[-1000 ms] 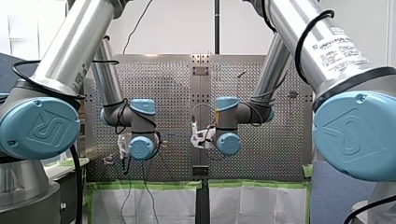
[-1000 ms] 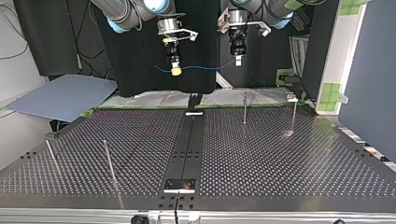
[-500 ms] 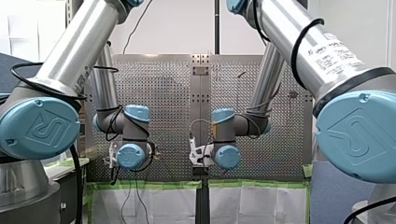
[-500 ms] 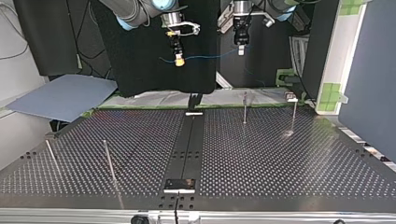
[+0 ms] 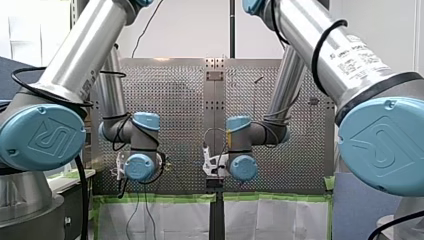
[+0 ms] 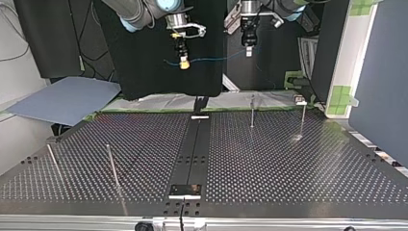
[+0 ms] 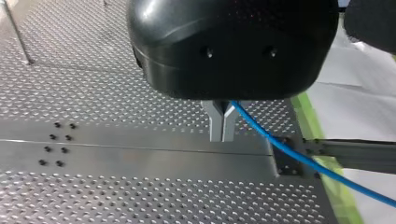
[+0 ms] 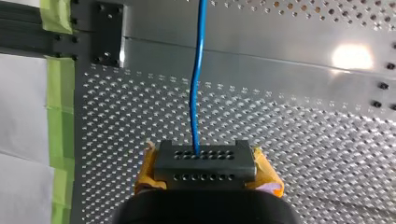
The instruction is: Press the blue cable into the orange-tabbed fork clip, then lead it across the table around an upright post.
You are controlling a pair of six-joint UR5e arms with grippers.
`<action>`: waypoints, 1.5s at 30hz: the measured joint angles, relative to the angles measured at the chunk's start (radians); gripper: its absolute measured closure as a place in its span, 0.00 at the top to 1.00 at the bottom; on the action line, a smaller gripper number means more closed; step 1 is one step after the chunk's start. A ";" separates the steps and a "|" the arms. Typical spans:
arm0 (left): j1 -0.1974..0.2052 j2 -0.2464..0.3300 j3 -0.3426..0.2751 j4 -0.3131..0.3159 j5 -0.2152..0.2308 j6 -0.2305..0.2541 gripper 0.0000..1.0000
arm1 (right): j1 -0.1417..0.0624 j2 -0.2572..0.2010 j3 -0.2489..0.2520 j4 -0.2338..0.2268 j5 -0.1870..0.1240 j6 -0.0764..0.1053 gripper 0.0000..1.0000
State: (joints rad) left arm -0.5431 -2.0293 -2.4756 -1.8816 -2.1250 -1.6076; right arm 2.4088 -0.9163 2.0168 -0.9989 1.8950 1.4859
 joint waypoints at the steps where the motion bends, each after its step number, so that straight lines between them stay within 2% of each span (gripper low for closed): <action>1: 0.002 0.009 0.004 0.001 0.004 -0.006 0.00 | 0.001 -0.010 -0.006 0.003 0.005 0.008 0.00; 5: 0.008 0.044 0.028 -0.020 0.010 -0.036 0.00 | 0.006 -0.047 -0.017 0.005 -0.003 0.043 0.00; 10: 0.018 0.094 0.034 -0.055 0.013 -0.085 0.00 | 0.002 -0.101 -0.019 -0.007 -0.044 0.094 0.00; 13: 0.032 0.121 0.035 -0.043 0.015 -0.104 0.00 | -0.002 -0.128 -0.027 -0.023 -0.056 0.105 0.00; 15: 0.042 0.125 0.039 -0.029 0.019 -0.112 0.00 | -0.003 -0.132 -0.037 -0.027 -0.059 0.106 0.00; 21: 0.095 0.085 0.043 0.026 0.061 -0.140 0.00 | -0.004 -0.092 -0.070 -0.050 -0.062 0.107 0.00; 25: 0.132 0.048 0.041 0.064 0.098 -0.125 0.00 | -0.009 -0.053 -0.089 -0.082 -0.066 0.106 0.00; 29: 0.168 0.013 0.039 0.099 0.133 -0.098 0.00 | -0.016 -0.017 -0.098 -0.092 -0.067 0.107 0.00; 37: 0.241 -0.029 0.038 0.097 0.207 -0.039 0.00 | -0.027 0.041 -0.130 -0.110 -0.074 0.118 0.00; 45: 0.313 -0.032 0.038 0.097 0.259 -0.055 0.00 | -0.033 0.115 -0.190 -0.135 -0.101 0.141 0.00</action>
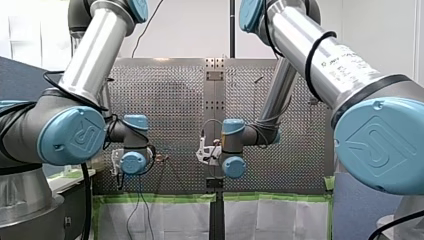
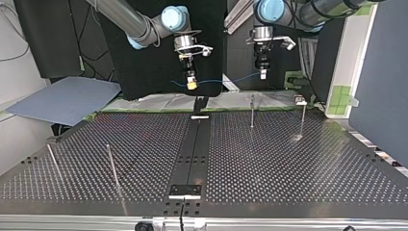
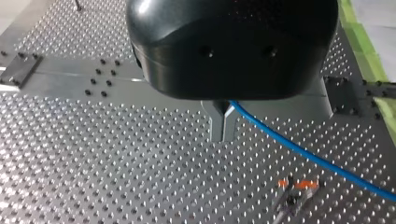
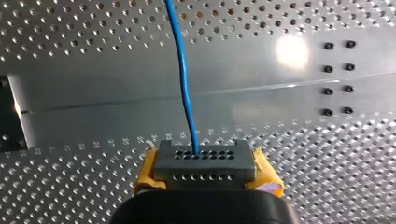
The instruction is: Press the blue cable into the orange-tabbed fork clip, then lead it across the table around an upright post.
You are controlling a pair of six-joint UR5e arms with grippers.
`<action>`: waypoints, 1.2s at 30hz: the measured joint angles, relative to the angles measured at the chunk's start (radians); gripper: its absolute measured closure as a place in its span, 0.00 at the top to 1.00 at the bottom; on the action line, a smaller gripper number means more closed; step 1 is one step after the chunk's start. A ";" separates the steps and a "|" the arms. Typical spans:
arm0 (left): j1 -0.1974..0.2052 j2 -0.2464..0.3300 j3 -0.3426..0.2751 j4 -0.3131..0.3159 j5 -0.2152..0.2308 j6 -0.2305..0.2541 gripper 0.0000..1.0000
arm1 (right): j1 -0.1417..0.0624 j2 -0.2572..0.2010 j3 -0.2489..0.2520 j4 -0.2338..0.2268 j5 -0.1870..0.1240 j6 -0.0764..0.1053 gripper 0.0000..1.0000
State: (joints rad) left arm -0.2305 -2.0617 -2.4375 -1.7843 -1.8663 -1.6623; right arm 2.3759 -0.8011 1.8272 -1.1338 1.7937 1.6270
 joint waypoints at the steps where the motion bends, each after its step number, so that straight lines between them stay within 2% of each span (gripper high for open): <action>1: 0.012 0.000 0.000 0.000 0.006 -0.003 0.00 | -0.001 0.011 -0.007 -0.004 -0.004 0.003 0.00; 7: 0.064 -0.020 0.014 0.004 0.032 -0.012 0.00 | -0.006 0.060 -0.045 -0.012 -0.021 0.021 0.00; 13: 0.111 -0.077 0.069 0.020 0.046 -0.014 0.00 | -0.015 0.116 -0.079 -0.008 -0.028 0.024 0.00; 19: 0.127 -0.137 0.129 0.019 0.049 -0.031 0.00 | -0.031 0.158 -0.114 0.009 -0.032 0.023 0.00; 23: 0.137 -0.177 0.164 0.017 0.048 -0.028 0.00 | -0.041 0.166 -0.145 0.040 -0.032 0.019 0.00; 28: 0.141 -0.225 0.176 0.016 0.053 -0.016 0.00 | -0.050 0.168 -0.180 0.085 -0.032 0.011 0.00; 36: 0.149 -0.290 0.192 0.005 0.113 0.010 0.00 | -0.052 0.168 -0.208 0.100 -0.032 0.009 0.00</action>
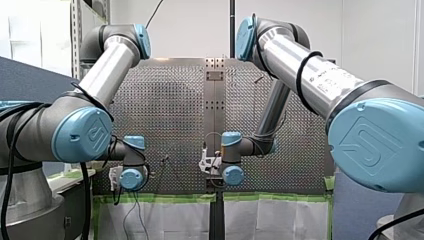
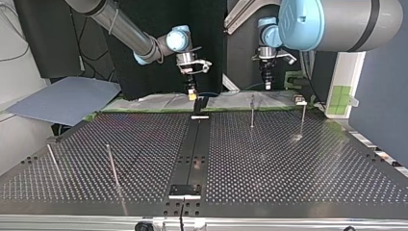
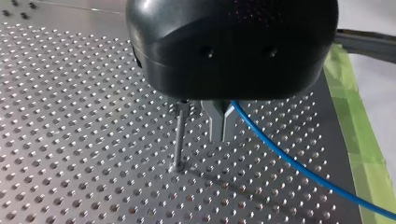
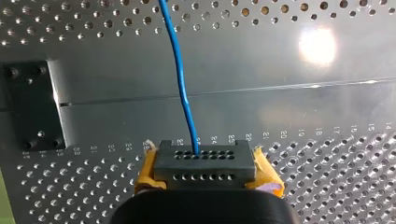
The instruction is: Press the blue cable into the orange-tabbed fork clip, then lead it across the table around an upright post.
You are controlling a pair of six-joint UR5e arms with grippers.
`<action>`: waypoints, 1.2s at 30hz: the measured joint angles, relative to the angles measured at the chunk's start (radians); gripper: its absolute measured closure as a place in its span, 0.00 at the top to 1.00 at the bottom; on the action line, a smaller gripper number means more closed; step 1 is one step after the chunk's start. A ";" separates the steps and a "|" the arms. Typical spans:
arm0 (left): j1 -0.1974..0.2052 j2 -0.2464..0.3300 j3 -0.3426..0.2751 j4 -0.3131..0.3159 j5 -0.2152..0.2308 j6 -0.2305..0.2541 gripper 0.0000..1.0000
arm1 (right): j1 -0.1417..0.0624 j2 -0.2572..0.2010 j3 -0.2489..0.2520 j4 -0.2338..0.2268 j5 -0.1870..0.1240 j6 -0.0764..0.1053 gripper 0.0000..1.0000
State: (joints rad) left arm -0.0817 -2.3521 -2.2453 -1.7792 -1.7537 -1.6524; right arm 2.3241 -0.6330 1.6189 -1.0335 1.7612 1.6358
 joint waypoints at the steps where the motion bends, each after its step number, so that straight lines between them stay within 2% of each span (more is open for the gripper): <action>1: 0.000 -0.004 0.006 -0.002 0.010 0.002 0.00 | 0.000 0.001 -0.001 -0.001 0.000 0.000 0.00; 7: 0.000 -0.010 0.046 -0.037 0.051 0.004 0.00 | -0.006 0.001 -0.004 -0.006 0.000 0.000 0.00; 16: 0.014 -0.011 0.116 -0.102 0.044 -0.016 0.00 | -0.011 0.002 -0.006 -0.002 0.000 -0.001 0.00; 27: 0.041 -0.011 0.124 -0.115 0.040 -0.007 0.00 | -0.018 0.003 -0.006 0.003 -0.001 -0.007 0.00; 36: 0.050 -0.012 0.133 -0.116 0.062 -0.009 0.00 | -0.024 0.005 -0.005 -0.004 0.000 -0.002 0.00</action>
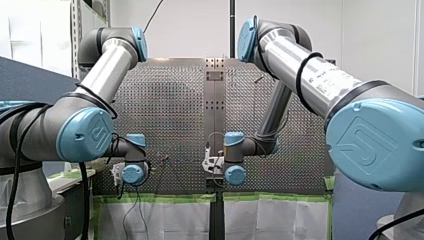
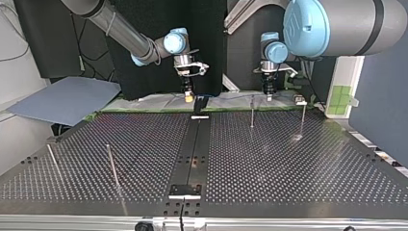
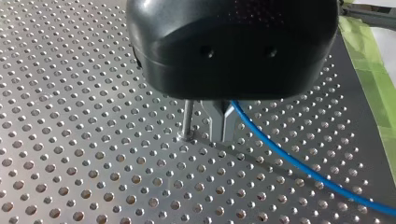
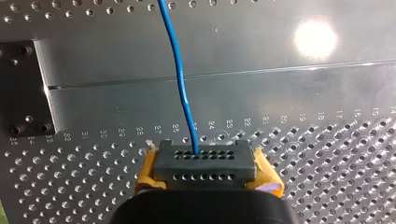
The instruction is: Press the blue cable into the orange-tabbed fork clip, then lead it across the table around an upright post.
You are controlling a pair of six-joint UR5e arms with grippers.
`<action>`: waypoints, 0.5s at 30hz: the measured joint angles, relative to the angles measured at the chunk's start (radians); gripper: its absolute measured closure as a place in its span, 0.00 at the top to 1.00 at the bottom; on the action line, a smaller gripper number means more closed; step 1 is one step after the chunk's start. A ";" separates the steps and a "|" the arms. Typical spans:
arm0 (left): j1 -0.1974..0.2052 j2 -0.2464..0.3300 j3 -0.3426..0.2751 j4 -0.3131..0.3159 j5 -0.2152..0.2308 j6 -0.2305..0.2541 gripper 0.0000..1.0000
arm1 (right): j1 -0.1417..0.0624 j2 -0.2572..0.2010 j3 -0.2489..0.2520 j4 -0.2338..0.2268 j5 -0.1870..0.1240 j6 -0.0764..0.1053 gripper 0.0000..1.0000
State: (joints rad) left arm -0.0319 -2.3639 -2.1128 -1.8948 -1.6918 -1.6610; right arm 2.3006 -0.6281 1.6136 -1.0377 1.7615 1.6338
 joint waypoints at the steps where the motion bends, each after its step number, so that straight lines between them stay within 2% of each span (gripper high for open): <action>1: 0.000 0.000 0.002 0.000 0.003 0.000 0.00 | 0.000 0.002 0.000 -0.001 0.000 0.001 0.00; 15: 0.006 0.000 0.019 0.000 0.018 -0.019 0.00 | -0.009 0.034 -0.007 -0.008 0.000 0.002 0.00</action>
State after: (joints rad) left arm -0.0261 -2.3642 -2.0942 -1.8948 -1.6734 -1.6801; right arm 2.2916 -0.5941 1.6065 -1.0455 1.7612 1.6355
